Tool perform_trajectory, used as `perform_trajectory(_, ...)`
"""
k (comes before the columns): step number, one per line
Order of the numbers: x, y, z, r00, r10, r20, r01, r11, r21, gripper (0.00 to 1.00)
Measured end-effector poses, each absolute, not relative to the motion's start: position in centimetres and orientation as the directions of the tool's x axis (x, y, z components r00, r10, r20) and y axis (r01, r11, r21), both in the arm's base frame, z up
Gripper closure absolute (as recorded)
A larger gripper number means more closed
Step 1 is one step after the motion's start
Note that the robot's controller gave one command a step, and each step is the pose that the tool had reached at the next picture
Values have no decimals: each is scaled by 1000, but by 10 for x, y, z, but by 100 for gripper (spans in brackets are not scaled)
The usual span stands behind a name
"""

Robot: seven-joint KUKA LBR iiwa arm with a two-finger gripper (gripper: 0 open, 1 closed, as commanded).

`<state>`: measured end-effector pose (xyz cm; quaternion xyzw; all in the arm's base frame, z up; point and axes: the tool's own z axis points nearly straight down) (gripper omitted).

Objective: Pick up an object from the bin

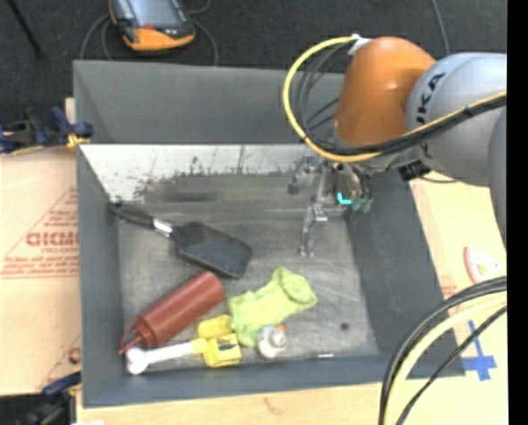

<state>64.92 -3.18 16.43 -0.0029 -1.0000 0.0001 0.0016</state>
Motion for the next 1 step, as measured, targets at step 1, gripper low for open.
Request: perform_trajectory(1, 651, -32, 169, -1000, 6, -5, 6, 1000, -1, 0)
